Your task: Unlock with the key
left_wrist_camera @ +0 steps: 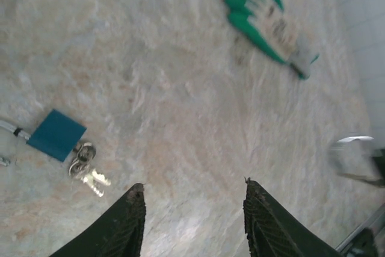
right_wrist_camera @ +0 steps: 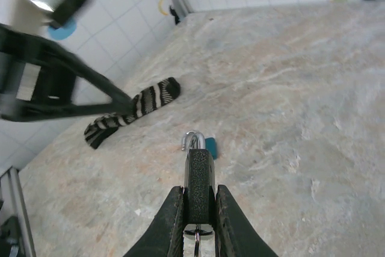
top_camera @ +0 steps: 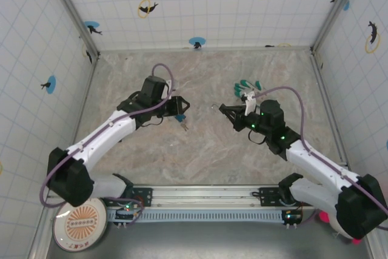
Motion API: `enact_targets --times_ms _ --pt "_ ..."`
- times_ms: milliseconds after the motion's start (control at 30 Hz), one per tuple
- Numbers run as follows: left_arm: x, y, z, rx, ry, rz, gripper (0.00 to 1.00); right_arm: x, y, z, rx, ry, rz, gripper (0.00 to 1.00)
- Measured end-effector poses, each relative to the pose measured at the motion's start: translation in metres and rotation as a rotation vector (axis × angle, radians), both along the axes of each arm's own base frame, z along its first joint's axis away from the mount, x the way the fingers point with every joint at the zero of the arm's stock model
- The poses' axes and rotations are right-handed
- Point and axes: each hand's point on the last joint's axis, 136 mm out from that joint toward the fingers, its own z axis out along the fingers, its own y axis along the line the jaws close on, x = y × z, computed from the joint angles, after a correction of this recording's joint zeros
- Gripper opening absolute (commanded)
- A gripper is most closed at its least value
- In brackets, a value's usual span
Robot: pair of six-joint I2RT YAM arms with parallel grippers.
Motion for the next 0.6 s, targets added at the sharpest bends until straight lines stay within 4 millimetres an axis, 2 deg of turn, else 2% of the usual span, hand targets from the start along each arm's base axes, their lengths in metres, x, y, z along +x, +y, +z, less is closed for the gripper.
enact_targets --times_ms 133,267,600 --pt "0.0 -0.001 0.042 -0.121 -0.111 0.022 0.5 0.015 0.001 -0.044 0.023 0.128 -0.08 0.0" --pt "0.0 -0.003 0.063 -0.186 -0.161 0.028 0.5 0.025 0.005 -0.079 0.053 0.24 -0.132 0.0" --pt "-0.004 -0.005 0.037 -0.204 -0.099 0.041 0.5 0.046 0.039 -0.115 0.125 0.354 -0.127 0.0"
